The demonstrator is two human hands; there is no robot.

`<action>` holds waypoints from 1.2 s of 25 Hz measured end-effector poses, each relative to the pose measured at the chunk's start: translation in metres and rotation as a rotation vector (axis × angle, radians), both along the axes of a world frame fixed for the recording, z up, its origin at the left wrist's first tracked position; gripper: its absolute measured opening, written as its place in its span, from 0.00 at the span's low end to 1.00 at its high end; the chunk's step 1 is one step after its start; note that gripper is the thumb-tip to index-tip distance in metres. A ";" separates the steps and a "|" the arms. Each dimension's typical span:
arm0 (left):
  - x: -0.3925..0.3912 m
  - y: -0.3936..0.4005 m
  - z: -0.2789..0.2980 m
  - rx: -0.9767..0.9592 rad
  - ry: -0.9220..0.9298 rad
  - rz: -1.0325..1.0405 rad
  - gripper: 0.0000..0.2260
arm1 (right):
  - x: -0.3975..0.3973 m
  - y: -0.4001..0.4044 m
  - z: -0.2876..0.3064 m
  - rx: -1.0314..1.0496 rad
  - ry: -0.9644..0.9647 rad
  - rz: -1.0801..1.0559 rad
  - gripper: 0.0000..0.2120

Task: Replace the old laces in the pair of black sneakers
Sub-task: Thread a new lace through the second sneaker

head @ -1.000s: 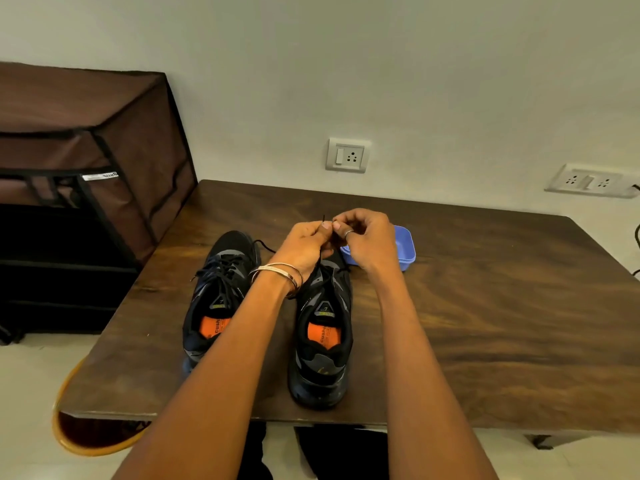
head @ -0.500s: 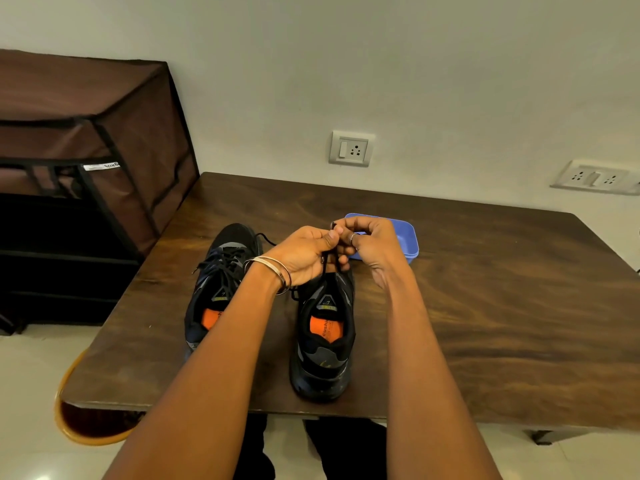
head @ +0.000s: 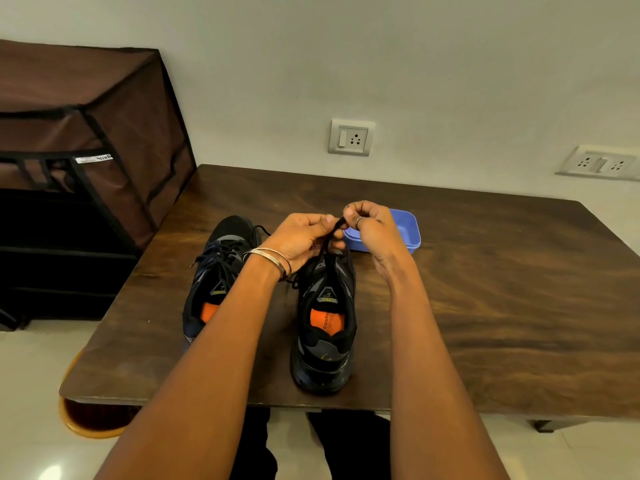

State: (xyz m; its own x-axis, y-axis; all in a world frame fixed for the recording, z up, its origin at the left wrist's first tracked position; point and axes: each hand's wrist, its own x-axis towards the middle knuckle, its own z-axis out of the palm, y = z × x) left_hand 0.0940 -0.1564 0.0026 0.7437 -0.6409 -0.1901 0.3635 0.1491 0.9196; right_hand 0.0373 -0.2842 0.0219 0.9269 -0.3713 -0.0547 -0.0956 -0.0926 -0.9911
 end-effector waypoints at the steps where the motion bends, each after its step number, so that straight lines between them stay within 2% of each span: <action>1: 0.000 0.000 0.001 -0.005 -0.018 0.024 0.09 | 0.003 0.000 0.000 -0.024 -0.006 -0.025 0.07; 4: -0.002 -0.002 0.009 0.026 -0.089 0.095 0.08 | 0.011 -0.004 -0.004 -0.028 -0.026 -0.110 0.05; 6: 0.001 -0.005 0.018 -0.011 -0.038 0.225 0.08 | 0.011 -0.009 -0.006 -0.120 0.085 -0.150 0.05; 9: 0.008 -0.011 0.029 -0.092 0.119 0.341 0.08 | 0.002 -0.005 -0.013 -0.421 0.422 0.065 0.22; 11: 0.005 -0.017 0.038 -0.144 0.197 0.350 0.09 | -0.001 0.004 -0.015 -0.547 0.551 0.204 0.27; 13: 0.003 -0.023 0.053 -0.255 0.241 0.360 0.10 | -0.001 0.008 -0.021 -0.565 0.611 0.243 0.29; 17: 0.005 -0.024 0.094 -0.541 0.275 0.399 0.10 | 0.000 0.005 -0.029 -0.468 0.695 0.214 0.33; 19: 0.000 -0.022 0.102 -0.551 0.240 0.394 0.09 | 0.003 0.004 -0.029 -0.451 0.526 0.205 0.39; 21: -0.004 -0.021 0.098 -0.562 0.270 0.397 0.09 | 0.006 0.012 -0.022 -0.297 0.225 0.184 0.44; 22: -0.004 -0.020 0.096 -0.591 0.304 0.403 0.09 | 0.010 0.016 -0.022 -0.181 0.089 0.173 0.40; 23: -0.003 -0.019 0.094 -0.638 0.335 0.412 0.09 | 0.012 0.020 -0.022 -0.059 -0.002 0.177 0.29; 25: 0.004 -0.014 0.095 -0.752 0.402 0.458 0.10 | 0.011 0.023 -0.021 0.118 -0.047 0.206 0.07; 26: 0.011 -0.009 0.095 -0.796 0.434 0.494 0.10 | 0.009 0.019 -0.025 0.167 -0.020 0.208 0.04; 28: 0.024 0.002 0.089 -0.842 0.480 0.586 0.10 | 0.002 0.005 -0.036 0.219 0.021 0.192 0.06; 30: 0.035 0.012 0.077 -0.829 0.495 0.680 0.09 | -0.005 -0.007 -0.045 0.136 0.022 0.162 0.10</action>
State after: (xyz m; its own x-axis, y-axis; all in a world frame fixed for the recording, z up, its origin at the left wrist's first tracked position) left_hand 0.1289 -0.1446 0.0793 0.9421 -0.2050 -0.2655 0.2689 0.9347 0.2324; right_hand 0.0325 -0.2910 -0.0227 0.9719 -0.2056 -0.1147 -0.1117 0.0264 -0.9934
